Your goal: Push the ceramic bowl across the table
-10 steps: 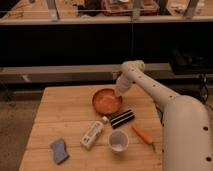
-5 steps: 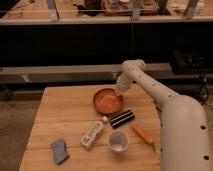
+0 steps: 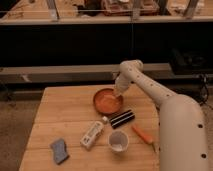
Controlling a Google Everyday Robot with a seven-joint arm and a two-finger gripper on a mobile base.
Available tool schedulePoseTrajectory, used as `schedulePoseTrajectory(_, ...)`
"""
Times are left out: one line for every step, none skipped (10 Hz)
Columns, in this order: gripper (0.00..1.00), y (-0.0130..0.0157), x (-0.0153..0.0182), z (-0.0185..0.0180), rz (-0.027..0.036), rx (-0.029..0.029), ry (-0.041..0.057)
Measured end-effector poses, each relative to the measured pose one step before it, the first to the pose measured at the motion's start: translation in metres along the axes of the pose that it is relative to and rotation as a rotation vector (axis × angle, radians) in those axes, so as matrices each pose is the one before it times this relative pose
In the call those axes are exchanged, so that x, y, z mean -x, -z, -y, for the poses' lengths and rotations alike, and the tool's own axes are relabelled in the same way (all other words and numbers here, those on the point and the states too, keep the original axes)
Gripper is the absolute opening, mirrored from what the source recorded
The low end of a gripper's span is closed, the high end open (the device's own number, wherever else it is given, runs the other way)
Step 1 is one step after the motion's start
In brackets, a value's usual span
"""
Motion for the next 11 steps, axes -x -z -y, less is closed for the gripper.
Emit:
schedulePoseTrajectory(0.00, -0.00021, -0.00475, -0.00468, 0.00155, 0.00609, -0.00621)
schedulePoseTrajectory(0.00, 0.00069, -0.00281, -0.00316, -0.00229, -0.00036, -0.00487)
schedulePoseTrajectory(0.00, 0.00044, -0.00240, -0.00194, -0.00394, -0.00072, -0.00754)
schedulePoseTrajectory(0.00, -0.00068, -0.00061, 0.00018, -0.00888, 0.00106, -0.00944)
schedulePoseTrajectory(0.00, -0.00089, -0.00151, -0.00129, -0.00623, 0.00175, -0.00979)
schedulePoseTrajectory(0.00, 0.00093, -0.00449, -0.00231, -0.00847, -0.00106, -0.01473)
schedulePoseTrajectory(0.00, 0.00088, -0.00779, -0.00445, -0.01307, -0.00020, -0.01992)
schedulePoseTrajectory(0.00, 0.00142, -0.00777, -0.00446, -0.00954, -0.00250, -0.01942)
schedulePoseTrajectory(0.00, 0.00059, -0.00543, -0.00352, -0.00788, -0.00358, -0.01917)
schedulePoseTrajectory(0.00, 0.00101, -0.00574, -0.00471, -0.00214, -0.00431, -0.01729)
schedulePoseTrajectory(0.00, 0.00104, -0.00706, -0.00578, -0.00628, -0.00400, -0.01768)
